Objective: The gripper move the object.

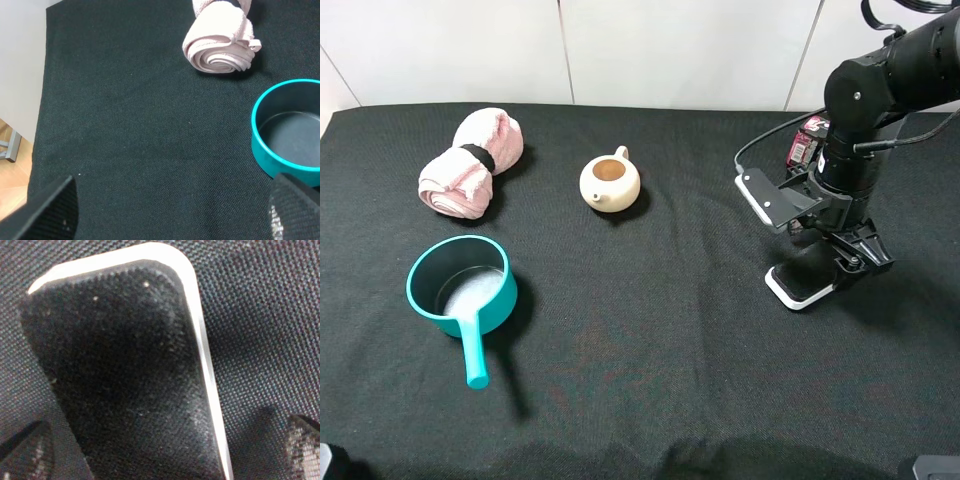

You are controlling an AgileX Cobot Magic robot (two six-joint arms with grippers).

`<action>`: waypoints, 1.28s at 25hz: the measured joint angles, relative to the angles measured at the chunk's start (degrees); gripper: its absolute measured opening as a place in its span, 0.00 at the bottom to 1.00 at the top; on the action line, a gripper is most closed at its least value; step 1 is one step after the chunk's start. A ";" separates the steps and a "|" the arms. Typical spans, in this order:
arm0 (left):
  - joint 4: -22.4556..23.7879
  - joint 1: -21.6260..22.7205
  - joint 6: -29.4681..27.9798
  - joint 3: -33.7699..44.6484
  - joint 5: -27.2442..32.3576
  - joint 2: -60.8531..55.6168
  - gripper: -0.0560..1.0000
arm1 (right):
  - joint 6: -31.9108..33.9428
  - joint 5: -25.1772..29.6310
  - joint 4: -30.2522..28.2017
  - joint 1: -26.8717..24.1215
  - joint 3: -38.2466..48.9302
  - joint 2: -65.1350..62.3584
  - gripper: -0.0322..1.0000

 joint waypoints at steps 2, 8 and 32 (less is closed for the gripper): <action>0.00 0.00 0.00 0.00 0.00 0.00 0.83 | 0.00 0.00 0.00 0.00 0.00 0.27 0.70; 0.00 0.00 0.00 0.00 0.00 0.00 0.83 | 0.00 -0.24 0.15 0.00 0.00 1.64 0.70; 0.00 0.00 0.00 0.00 0.00 0.00 0.83 | 0.00 -0.66 0.37 0.00 0.00 3.05 0.70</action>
